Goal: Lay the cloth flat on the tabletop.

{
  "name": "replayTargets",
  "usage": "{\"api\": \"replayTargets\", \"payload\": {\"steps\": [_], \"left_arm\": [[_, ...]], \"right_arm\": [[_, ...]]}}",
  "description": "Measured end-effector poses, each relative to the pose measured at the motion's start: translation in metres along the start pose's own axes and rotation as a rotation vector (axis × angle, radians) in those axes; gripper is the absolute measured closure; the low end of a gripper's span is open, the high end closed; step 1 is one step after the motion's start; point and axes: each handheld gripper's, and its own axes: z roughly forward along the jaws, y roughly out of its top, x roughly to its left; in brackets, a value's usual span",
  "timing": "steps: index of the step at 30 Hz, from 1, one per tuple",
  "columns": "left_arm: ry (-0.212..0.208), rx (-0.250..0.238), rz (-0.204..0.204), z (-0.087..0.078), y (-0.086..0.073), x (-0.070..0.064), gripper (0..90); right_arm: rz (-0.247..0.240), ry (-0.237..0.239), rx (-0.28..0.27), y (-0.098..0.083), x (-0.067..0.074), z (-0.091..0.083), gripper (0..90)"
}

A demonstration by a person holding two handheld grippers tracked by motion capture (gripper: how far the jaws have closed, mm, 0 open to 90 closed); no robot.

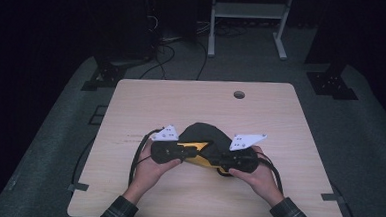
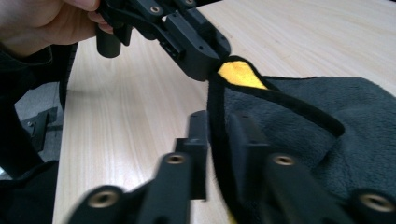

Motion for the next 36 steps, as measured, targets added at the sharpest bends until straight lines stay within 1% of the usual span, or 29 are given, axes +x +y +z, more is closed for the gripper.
{"api": "replayTargets", "payload": {"steps": [2,4,5,6,7,8,9,10,11,13,15,16,17,19,20,22,23,24,25,26,27,28,30,31,32,33,34,35,36], "left_arm": [[0.022,-0.005,-0.008,-0.007,-0.001,0.005,81.5],[0.046,-0.012,-0.018,-0.015,-0.002,0.011,81.5],[0.046,-0.012,-0.018,-0.015,-0.002,0.011,81.5],[0.066,-0.02,-0.03,-0.021,-0.004,0.016,81.5],[0.075,-0.025,-0.037,-0.025,-0.005,0.019,81.5],[0.115,-0.035,-0.058,-0.037,-0.009,0.029,81.4],[0.115,-0.035,-0.058,-0.037,-0.009,0.029,81.4],[0.147,-0.038,-0.075,-0.045,-0.013,0.037,81.4],[0.147,-0.038,-0.075,-0.045,-0.013,0.037,81.4],[0.185,-0.036,-0.101,-0.052,-0.019,0.048,81.4],[0.209,-0.034,-0.128,-0.057,-0.026,0.057,81.3],[0.221,-0.029,-0.14,-0.059,-0.029,0.061,81.3],[0.239,-0.018,-0.156,-0.06,-0.035,0.068,81.3],[0.251,-0.009,-0.169,-0.06,-0.038,0.071,81.3],[0.259,0.006,-0.184,-0.06,-0.043,0.075,81.3],[0.26,0.01,-0.188,-0.059,-0.045,0.077,81.2],[0.262,0.016,-0.193,-0.058,-0.046,0.077,81.2],[0.264,0.019,-0.191,-0.058,-0.046,0.077,81.2],[0.264,0.019,-0.191,-0.058,-0.046,0.077,81.1],[0.266,0.024,-0.19,-0.057,-0.046,0.077,81.1],[0.266,0.024,-0.19,-0.057,-0.046,0.077,81.1],[0.266,0.025,-0.19,-0.057,-0.046,0.077,81.1],[0.266,0.022,-0.193,-0.057,-0.046,0.077,81.1],[0.266,0.021,-0.193,-0.057,-0.046,0.077,81.1],[0.264,0.02,-0.195,-0.058,-0.046,0.077,81.3],[0.263,0.021,-0.195,-0.058,-0.046,0.077,81.3],[0.263,0.021,-0.195,-0.058,-0.046,0.077,81.4],[0.26,0.02,-0.197,-0.058,-0.046,0.077,81.5],[0.258,0.02,-0.198,-0.059,-0.046,0.077,81.5]], "right_arm": [[0.002,-0.013,-0.016,0.0,-0.002,-0.004,68.1],[0.013,-0.032,-0.044,0.0,-0.007,-0.013,65.2],[0.013,-0.032,-0.044,0.0,-0.007,-0.013,65.2],[0.027,-0.058,-0.058,-0.002,-0.013,-0.023,64.1],[0.031,-0.07,-0.061,-0.003,-0.016,-0.026,63.5],[0.042,-0.092,-0.067,-0.005,-0.02,-0.032,63.0],[0.052,-0.104,-0.069,-0.007,-0.024,-0.035,62.6],[0.06,-0.117,-0.068,-0.01,-0.027,-0.039,61.6],[0.06,-0.117,-0.068,-0.01,-0.027,-0.039,61.6],[0.08,-0.131,-0.065,-0.015,-0.031,-0.043,59.5],[0.088,-0.149,-0.033,-0.025,-0.033,-0.047,56.7],[0.088,-0.149,-0.033,-0.025,-0.033,-0.047,56.7],[0.101,-0.151,-0.008,-0.034,-0.033,-0.047,54.9],[0.102,-0.151,0.001,-0.037,-0.032,-0.047,54.1],[0.12,-0.138,0.025,-0.047,-0.03,-0.045,52.5],[0.126,-0.13,0.038,-0.051,-0.028,-0.043,51.2],[0.128,-0.113,0.067,-0.057,-0.022,-0.038,49.8],[0.123,-0.111,0.082,-0.059,-0.019,-0.035,48.9],[0.123,-0.111,0.082,-0.059,-0.019,-0.035,48.9],[0.114,-0.111,0.106,-0.064,-0.012,-0.027,47.6],[0.114,-0.111,0.106,-0.064,-0.012,-0.027,47.6],[0.1,-0.126,0.131,-0.065,-0.009,-0.019,46.1],[0.094,-0.136,0.137,-0.066,-0.009,-0.018,46.6],[0.089,-0.155,0.154,-0.066,-0.009,-0.015,50.4],[0.081,-0.167,0.182,-0.069,-0.013,-0.01,57.4],[0.093,-0.176,0.189,-0.07,-0.014,-0.01,65.3],[0.093,-0.176,0.189,-0.07,-0.014,-0.01,65.3],[0.103,-0.189,0.184,-0.069,-0.016,-0.013,78.2],[0.101,-0.198,0.173,-0.068,-0.017,-0.016,81.4]]}}
